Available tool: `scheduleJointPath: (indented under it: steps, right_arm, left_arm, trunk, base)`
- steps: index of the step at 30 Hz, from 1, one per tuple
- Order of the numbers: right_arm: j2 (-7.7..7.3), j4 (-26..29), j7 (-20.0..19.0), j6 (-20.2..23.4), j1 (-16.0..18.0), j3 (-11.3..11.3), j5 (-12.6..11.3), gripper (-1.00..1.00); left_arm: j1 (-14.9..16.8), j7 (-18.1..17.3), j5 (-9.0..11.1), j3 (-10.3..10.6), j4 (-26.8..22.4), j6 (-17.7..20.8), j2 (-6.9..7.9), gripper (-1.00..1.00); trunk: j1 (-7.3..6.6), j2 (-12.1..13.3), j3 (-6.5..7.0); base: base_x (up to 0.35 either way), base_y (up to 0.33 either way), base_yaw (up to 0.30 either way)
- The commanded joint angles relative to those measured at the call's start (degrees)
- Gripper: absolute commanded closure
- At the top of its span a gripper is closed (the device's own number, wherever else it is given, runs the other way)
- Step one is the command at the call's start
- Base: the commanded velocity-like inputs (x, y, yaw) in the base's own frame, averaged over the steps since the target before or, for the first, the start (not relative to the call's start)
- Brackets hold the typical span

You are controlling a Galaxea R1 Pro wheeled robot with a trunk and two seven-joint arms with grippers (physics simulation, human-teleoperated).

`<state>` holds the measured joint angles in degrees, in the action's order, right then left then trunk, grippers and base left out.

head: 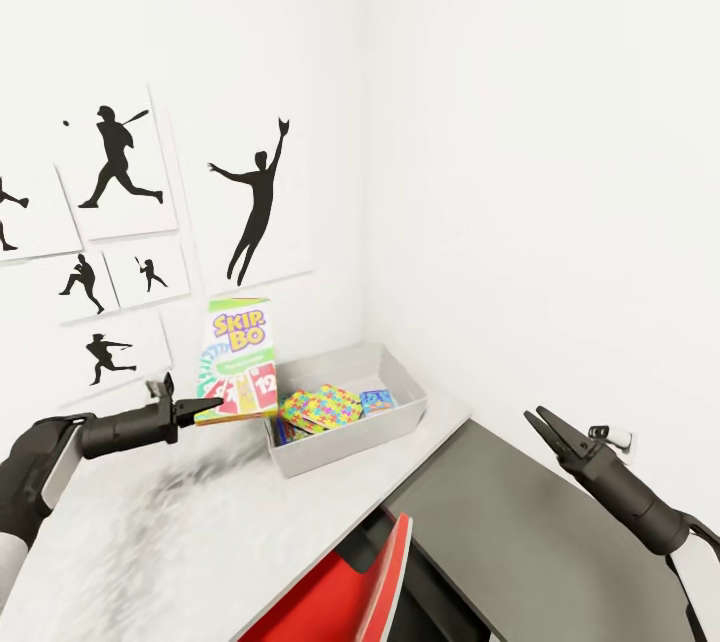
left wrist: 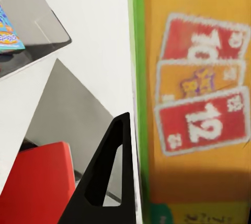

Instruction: Put all the toys in the child's room - the three board games (two on the bed and one on the table), the two jigsaw puzzles on the table, and the tennis ball on the table - inside the toy box on the table in the child's room.

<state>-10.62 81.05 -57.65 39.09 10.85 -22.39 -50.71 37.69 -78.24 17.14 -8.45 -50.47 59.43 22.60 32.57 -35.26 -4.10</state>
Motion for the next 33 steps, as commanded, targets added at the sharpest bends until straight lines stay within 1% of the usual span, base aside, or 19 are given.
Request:
scheduleJointPath:
  steps: [1, 6, 12, 13, 18, 23, 24, 25, 27, 31, 33]
  right_arm:
    - [-0.01, 0.0, 0.0, 0.4, 0.0, 0.0, -0.3, -1.0]
    - [-0.01, 0.0, 0.1, 0.4, 0.0, 0.0, -0.2, -1.0]
    - [-0.01, 0.0, 0.2, 0.3, 0.0, 0.1, -0.2, -1.0]
    - [0.01, 0.0, 0.2, 0.3, 0.0, 0.1, -0.2, -1.0]
    - [0.04, 0.0, 0.3, 0.3, 0.0, 0.1, -0.2, -1.0]
    - [0.07, 0.0, 0.3, 0.1, 0.0, 0.1, -0.2, -1.0]
    - [0.07, 0.0, 0.3, 0.1, 0.0, 0.1, -0.2, -1.0]
    - [0.07, 0.0, 0.3, 0.1, 0.0, 0.1, -0.2, -1.0]
    - [0.08, 0.0, 0.3, 0.1, 0.0, 0.1, -0.2, -1.0]
    - [0.08, 0.0, 0.3, 0.0, 0.0, 0.1, -0.1, -1.0]
    - [0.08, 0.0, 0.3, 0.0, 0.0, 0.1, -0.1, -1.0]
  left_arm:
    - [0.4, 0.0, -0.2, 0.0, 0.0, 0.5, -0.19, 1.0]
    - [2.0, 0.0, -1.5, 0.0, 0.2, 0.5, -1.82, 1.0]
    - [3.9, 0.2, -3.0, 0.1, 0.2, 0.3, -2.49, 1.0]
    - [9.2, 0.2, -7.9, 0.1, 0.2, 0.2, -2.52, 1.0]
    - [9.2, 0.3, -7.9, 0.2, 0.2, -0.2, -2.62, 1.0]
    - [9.2, 0.4, -7.8, 6.1, 0.2, -0.4, -2.64, 1.0]
    - [9.2, 0.4, -7.7, 7.1, 0.2, -0.4, -2.68, 1.0]
    - [9.2, 0.4, -7.7, 7.5, 0.2, -0.5, -2.83, 1.0]
    - [9.2, 0.4, -7.8, 8.1, 0.2, -0.7, -3.66, 1.0]
    - [9.2, 0.5, -8.0, 8.7, 0.2, -1.0, -6.07, 1.0]
    - [9.3, 0.6, -8.1, 9.1, 0.2, -1.0, -6.49, 1.0]
  trunk:
    - [0.02, -0.1, -0.11]
    - [0.02, -0.1, -0.11]
    - [0.02, -0.1, -0.11]
    - [0.02, -0.1, -0.11]
    - [0.02, -0.1, -0.11]
    - [0.02, -0.1, -0.11]
    - [0.02, -0.1, -0.11]
    - [0.02, -0.1, -0.11]
    - [0.02, -0.1, -0.11]
    - [0.02, -0.1, -0.11]
    - [0.02, -0.1, -0.11]
  base:
    - [0.0, 0.0, 0.0]
    - [0.0, 0.0, 0.0]
    - [0.0, 0.0, 0.0]
    - [0.0, 0.0, 0.0]
    - [0.0, 0.0, 0.0]
    - [0.0, 0.0, 0.0]
    - [0.0, 0.0, 0.0]
    - [0.0, 0.0, 0.0]
    - [0.0, 0.0, 0.0]
    - [0.0, 0.0, 0.0]
    - [0.0, 0.0, 0.0]
